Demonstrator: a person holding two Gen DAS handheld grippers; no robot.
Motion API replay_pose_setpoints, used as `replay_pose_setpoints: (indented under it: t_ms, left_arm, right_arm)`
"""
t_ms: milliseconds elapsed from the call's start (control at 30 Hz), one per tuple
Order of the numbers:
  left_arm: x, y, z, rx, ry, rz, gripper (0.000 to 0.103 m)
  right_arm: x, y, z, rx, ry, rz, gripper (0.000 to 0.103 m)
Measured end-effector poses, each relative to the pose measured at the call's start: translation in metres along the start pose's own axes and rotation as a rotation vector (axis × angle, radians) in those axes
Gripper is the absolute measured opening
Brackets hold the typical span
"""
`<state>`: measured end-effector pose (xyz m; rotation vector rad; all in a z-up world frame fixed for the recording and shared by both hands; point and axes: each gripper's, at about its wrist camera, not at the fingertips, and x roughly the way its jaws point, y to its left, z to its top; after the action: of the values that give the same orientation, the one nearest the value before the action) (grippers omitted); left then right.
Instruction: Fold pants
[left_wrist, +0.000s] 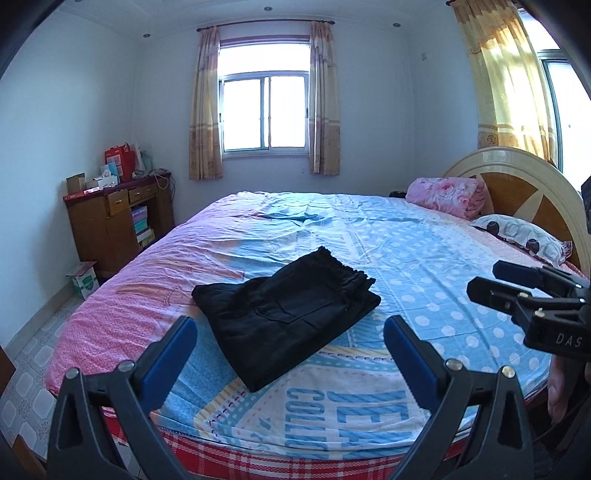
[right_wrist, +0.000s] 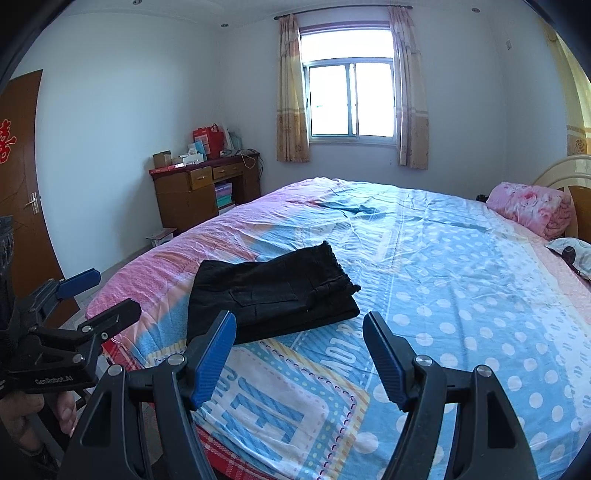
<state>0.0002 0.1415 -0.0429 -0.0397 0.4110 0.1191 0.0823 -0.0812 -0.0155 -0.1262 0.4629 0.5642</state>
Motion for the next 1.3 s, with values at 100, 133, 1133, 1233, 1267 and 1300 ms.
replay_pose_setpoints:
  t_ms: [100,133,1133,1233,1267,1300]
  left_arm:
    - [0.001,0.0,0.0,0.0,0.007,0.007,0.103]
    - [0.002,0.0,0.0,-0.001,0.011,0.012,0.103]
    - [0.0,0.005,0.002,-0.002,0.026,0.089,0.103]
    - [0.0,0.009,0.003,-0.017,0.026,0.1,0.103]
    - [0.0,0.009,0.002,-0.016,0.025,0.101,0.103]
    - [0.0,0.009,0.002,-0.016,0.025,0.104,0.103]
  right_arm:
    - [0.0,0.0,-0.002,0.004,0.002,0.001,0.073]
    - [0.0,0.0,-0.003,0.003,0.003,0.001,0.073]
    - [-0.001,0.007,-0.005,-0.009,-0.006,0.01,0.073]
    - [-0.001,0.008,-0.005,-0.013,-0.007,0.01,0.073]
    - [-0.001,0.008,-0.005,-0.014,-0.007,0.012,0.073]
    - [-0.001,0.009,-0.005,-0.016,-0.006,0.013,0.073]
